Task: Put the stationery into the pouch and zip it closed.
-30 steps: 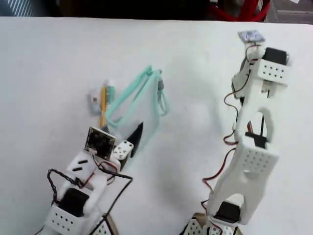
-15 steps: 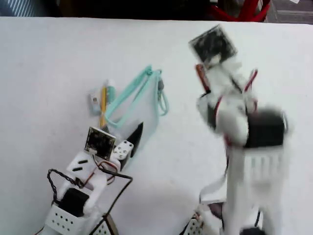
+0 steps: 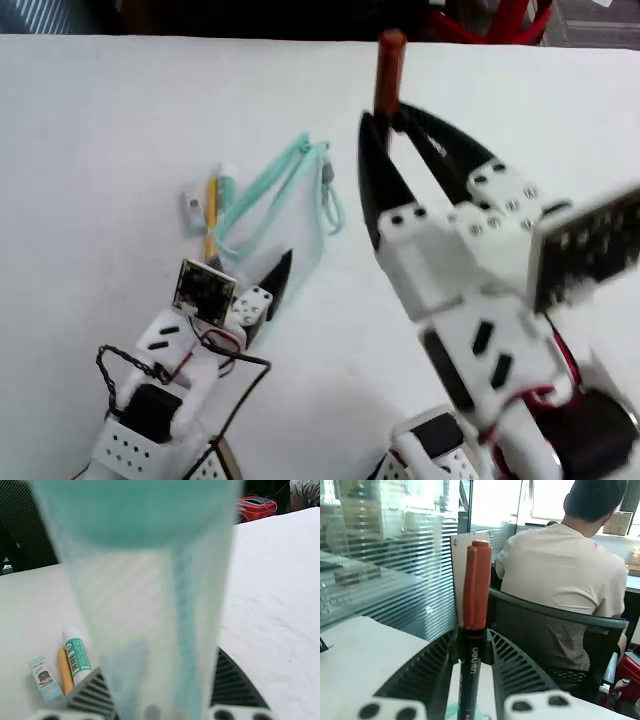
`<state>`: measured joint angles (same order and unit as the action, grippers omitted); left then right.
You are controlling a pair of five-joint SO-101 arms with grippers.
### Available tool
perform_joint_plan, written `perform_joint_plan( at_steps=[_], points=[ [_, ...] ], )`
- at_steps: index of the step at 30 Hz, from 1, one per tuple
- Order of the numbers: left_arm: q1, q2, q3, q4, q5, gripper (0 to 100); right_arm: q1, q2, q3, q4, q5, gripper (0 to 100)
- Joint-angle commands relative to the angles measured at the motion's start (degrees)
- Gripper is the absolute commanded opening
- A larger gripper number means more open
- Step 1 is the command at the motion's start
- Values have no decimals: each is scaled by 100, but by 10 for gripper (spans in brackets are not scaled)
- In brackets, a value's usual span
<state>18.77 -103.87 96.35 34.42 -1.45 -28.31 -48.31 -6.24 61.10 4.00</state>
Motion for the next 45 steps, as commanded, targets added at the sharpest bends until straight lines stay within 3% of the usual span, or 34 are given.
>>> perform_joint_plan(
  at_steps=[1,8,17,31,35,39,41,45],
  points=[
    [-22,-57,-26,-70,53,170,-40,673,-35,-681,-176,18],
    [-4,-57,-26,-70,53,170,-954,1534,-44,-927,-167,18],
    [-4,-57,-26,-70,53,170,-1200,1692,-9,-945,-167,18],
    [-22,-57,-53,-79,53,170,-1411,1288,1451,-1156,246,18],
    [-13,-57,-53,-79,53,170,-1393,734,1609,-840,352,18],
    [-13,-57,-44,-88,53,170,-1420,435,1723,-57,1020,22],
    [-13,-57,-44,-97,53,170,-1420,365,1732,347,1231,67],
    [-4,-57,-44,-97,53,170,-1420,391,1723,690,1257,263]
  ],
)
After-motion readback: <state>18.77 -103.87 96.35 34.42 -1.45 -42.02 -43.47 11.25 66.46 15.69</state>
